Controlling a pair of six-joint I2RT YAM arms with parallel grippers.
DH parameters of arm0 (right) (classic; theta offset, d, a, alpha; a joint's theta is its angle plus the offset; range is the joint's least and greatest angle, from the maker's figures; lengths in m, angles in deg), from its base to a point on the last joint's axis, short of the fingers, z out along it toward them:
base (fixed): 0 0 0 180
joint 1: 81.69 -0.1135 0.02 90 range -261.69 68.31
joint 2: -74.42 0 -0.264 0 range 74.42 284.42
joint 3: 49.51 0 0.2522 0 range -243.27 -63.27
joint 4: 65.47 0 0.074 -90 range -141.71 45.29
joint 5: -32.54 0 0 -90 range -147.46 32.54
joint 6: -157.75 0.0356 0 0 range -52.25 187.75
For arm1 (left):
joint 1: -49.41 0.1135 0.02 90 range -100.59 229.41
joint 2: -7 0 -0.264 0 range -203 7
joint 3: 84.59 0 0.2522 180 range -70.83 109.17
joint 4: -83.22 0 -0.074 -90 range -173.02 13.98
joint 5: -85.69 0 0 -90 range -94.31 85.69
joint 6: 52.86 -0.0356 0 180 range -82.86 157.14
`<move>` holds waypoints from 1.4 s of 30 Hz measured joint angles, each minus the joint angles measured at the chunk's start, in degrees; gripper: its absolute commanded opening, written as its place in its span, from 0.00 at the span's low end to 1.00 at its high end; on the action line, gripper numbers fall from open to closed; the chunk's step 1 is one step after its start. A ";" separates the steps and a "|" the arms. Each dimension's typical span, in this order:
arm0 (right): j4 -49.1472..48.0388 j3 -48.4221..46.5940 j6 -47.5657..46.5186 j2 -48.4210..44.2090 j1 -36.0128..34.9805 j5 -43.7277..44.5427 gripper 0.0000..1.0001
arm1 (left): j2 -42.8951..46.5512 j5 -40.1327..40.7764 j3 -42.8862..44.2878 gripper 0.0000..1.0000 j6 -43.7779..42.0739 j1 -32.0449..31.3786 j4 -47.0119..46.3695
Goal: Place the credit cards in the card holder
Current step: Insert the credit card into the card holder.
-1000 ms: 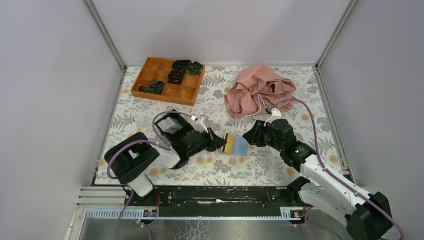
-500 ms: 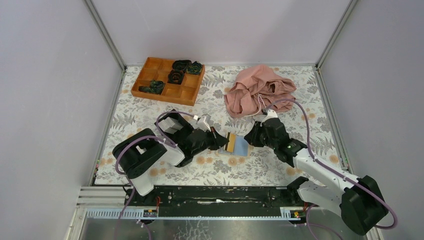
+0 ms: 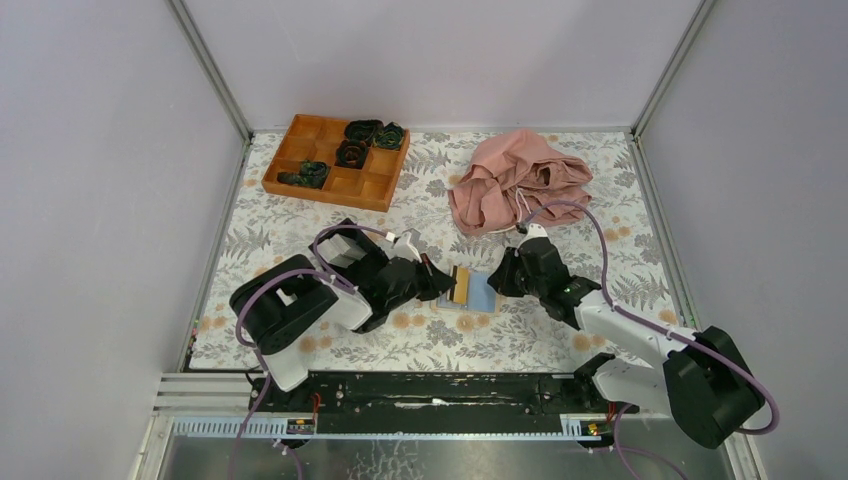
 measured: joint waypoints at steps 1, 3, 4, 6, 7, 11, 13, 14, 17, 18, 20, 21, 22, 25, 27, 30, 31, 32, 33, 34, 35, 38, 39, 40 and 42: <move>-0.17 0.15 0.00 0.44 0.00 0.00 0.12 | -0.07 0.09 0.04 0.00 0.15 0.00 0.11; -0.59 0.39 0.00 1.25 0.00 0.02 0.11 | -0.35 0.11 0.31 0.00 0.61 0.00 0.35; -0.66 0.44 0.00 1.53 0.00 0.02 0.11 | -0.61 0.11 0.55 0.00 0.81 0.00 0.37; -1.09 0.55 -0.02 2.16 0.00 0.04 0.11 | -0.96 0.09 0.83 0.00 1.22 0.00 0.37; -1.33 0.61 0.00 2.49 0.00 0.07 0.11 | -1.18 0.09 0.92 0.00 1.46 0.00 0.35; -1.95 0.74 0.00 4.04 0.00 0.52 0.11 | -2.19 0.00 1.42 0.00 2.51 0.00 0.37; -2.45 0.83 -0.02 4.87 0.00 1.01 0.10 | -2.62 -0.15 1.84 0.00 3.13 0.00 0.37; -2.69 0.98 -0.02 5.27 0.00 1.09 0.10 | -2.75 -0.15 1.92 0.00 3.45 0.00 0.37; -2.78 1.31 -0.02 6.29 0.00 1.44 0.10 | -3.06 -0.20 1.97 0.00 4.50 0.02 0.35; -2.75 1.38 -0.02 6.67 0.00 1.55 0.10 | -3.19 -0.20 1.97 0.00 4.90 0.02 0.33; -2.78 1.46 -0.02 7.30 0.00 1.90 0.10 | -3.39 -0.35 1.99 0.00 5.62 0.02 0.31; -2.75 1.49 -0.02 7.52 0.00 2.19 0.10 | -3.45 -0.42 1.97 0.00 6.03 0.02 0.28; -2.75 1.49 0.00 7.74 0.00 2.54 0.10 | -3.50 -0.52 1.97 0.00 6.36 0.02 0.26; -2.73 1.55 -0.02 7.96 0.00 3.41 0.09 | -3.63 -1.01 1.97 0.00 7.37 0.02 0.13; -2.73 1.57 0.00 7.96 0.00 4.13 0.09 | -3.74 -1.31 1.97 0.00 7.91 0.02 0.00; -2.73 1.57 0.00 8.22 0.00 4.70 0.09 | -3.91 -1.79 1.97 0.00 8.79 0.02 -0.15; -2.73 1.57 0.00 8.50 0.00 4.92 0.09 | -3.96 -2.03 1.97 0.00 9.01 0.02 -0.17; -2.73 1.57 0.02 8.87 0.00 5.07 0.09 | -3.98 -2.34 1.97 0.00 9.29 0.02 -0.24; -2.78 1.57 0.22 9.25 0.00 5.25 0.08 | -4.00 -2.54 1.97 0.00 9.49 0.02 -0.33; -2.93 1.57 0.24 9.35 0.00 5.40 0.08 | -4.02 -2.67 1.97 0.00 9.68 0.02 -0.44; -3.04 1.57 0.44 9.46 0.00 5.46 0.08 | -4.04 -2.78 1.95 0.00 9.84 0.02 -0.52; -3.30 1.57 0.79 9.68 0.00 5.57 0.08 | -4.28 -3.15 1.86 0.00 10.36 0.02 -0.85; -3.37 1.57 0.85 9.73 0.00 5.60 0.08 | -4.50 -3.23 1.81 0.00 10.67 0.02 -1.01; -3.45 1.57 0.90 9.79 0.00 5.62 0.08 | -4.63 -3.28 1.81 0.00 10.88 0.02 -1.14; -3.65 1.57 0.94 9.90 0.00 5.68 0.08 | -4.96 -3.43 1.75 0.00 11.37 0.02 -1.73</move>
